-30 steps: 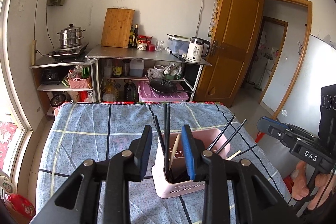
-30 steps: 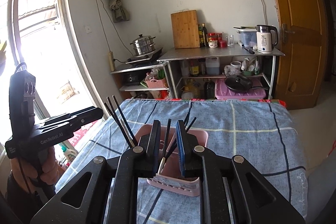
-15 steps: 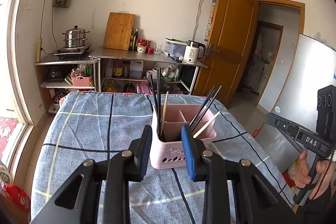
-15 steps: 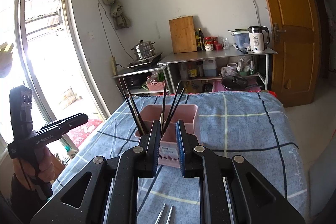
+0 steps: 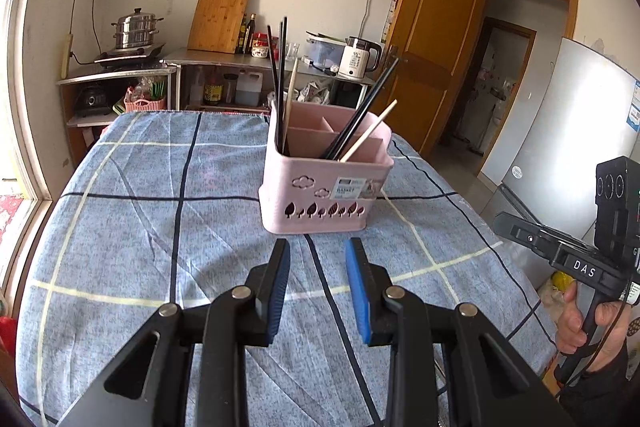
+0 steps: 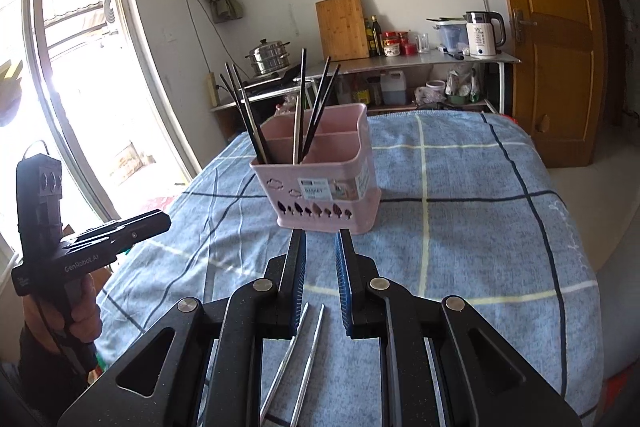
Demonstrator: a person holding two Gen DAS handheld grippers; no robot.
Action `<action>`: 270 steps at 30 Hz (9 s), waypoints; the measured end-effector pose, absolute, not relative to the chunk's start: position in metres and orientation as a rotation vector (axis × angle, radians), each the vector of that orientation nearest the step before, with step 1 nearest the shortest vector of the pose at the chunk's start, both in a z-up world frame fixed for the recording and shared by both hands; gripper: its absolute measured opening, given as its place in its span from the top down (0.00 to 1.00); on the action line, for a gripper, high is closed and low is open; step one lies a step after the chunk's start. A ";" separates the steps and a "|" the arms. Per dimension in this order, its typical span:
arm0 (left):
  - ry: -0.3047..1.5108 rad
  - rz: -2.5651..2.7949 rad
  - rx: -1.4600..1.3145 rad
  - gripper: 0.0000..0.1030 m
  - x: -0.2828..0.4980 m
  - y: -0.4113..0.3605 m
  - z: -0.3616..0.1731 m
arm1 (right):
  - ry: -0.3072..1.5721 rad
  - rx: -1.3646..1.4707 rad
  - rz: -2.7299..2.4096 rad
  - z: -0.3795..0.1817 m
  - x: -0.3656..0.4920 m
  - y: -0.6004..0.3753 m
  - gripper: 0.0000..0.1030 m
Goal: Organize utensils
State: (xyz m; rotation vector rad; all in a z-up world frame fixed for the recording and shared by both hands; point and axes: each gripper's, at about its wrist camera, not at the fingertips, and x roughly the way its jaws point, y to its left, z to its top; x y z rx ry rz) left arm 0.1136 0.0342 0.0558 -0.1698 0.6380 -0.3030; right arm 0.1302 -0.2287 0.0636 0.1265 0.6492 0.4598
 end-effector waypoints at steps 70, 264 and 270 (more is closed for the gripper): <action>0.985 -0.390 0.141 0.90 0.158 -0.100 -0.043 | 1.012 -0.054 0.359 -0.044 0.167 -0.229 0.93; 0.457 -0.199 -0.045 0.58 0.023 -0.011 0.033 | 0.473 -0.034 0.372 0.043 0.033 -0.195 0.80; 0.460 -0.201 -0.049 0.58 0.023 -0.012 0.032 | 0.471 -0.038 0.374 0.044 0.033 -0.195 0.80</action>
